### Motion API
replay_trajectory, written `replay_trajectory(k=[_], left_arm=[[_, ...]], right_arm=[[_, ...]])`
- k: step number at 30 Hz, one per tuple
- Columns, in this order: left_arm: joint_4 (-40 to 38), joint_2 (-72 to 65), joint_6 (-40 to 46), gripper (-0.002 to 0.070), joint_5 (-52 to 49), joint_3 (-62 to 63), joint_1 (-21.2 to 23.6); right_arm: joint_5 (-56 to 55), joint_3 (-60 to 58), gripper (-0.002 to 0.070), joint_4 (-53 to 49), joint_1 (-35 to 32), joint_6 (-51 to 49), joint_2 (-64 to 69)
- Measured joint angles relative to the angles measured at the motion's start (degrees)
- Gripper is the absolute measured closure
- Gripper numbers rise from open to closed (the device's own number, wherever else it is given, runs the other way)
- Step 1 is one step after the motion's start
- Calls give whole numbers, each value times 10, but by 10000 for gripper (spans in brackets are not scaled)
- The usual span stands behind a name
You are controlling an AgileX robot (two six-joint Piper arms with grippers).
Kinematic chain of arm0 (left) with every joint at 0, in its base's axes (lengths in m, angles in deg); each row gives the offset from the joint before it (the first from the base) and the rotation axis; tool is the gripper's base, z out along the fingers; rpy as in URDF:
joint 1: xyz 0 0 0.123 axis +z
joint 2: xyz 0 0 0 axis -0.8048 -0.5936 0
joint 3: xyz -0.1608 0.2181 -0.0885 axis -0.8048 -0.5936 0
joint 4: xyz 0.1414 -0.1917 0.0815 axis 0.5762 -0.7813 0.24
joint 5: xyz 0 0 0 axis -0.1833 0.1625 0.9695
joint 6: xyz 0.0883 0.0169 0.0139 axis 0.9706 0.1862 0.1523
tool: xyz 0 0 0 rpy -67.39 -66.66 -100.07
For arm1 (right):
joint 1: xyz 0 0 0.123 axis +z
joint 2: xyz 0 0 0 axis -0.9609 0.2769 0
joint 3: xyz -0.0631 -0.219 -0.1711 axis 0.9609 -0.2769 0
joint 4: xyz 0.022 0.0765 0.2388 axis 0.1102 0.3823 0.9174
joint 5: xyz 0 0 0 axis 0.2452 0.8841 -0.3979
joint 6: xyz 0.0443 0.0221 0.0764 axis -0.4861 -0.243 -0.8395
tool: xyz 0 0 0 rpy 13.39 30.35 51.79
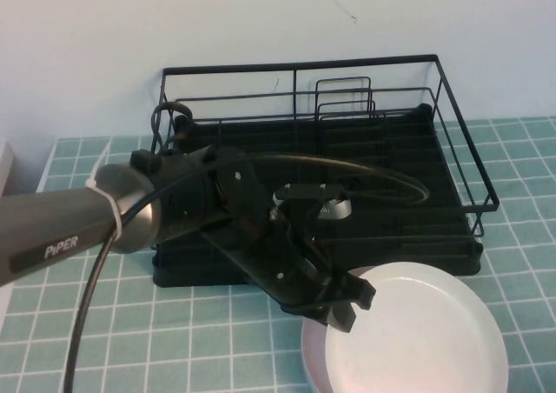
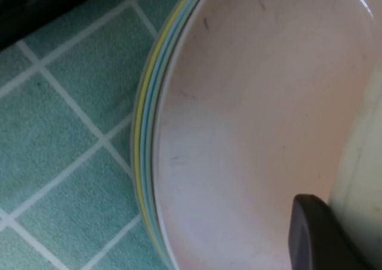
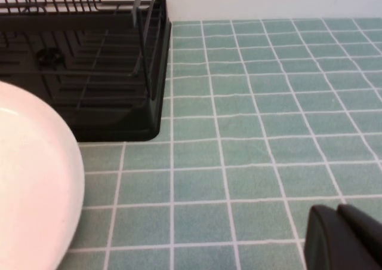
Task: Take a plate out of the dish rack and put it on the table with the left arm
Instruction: Place the plate from the table
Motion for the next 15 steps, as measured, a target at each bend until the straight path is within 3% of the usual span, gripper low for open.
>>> replay_trajectory(k=[15], left_arm=[[103,-3,-45,565,26,0,0]], right_arm=[[0,0,678,0,0,0,0]])
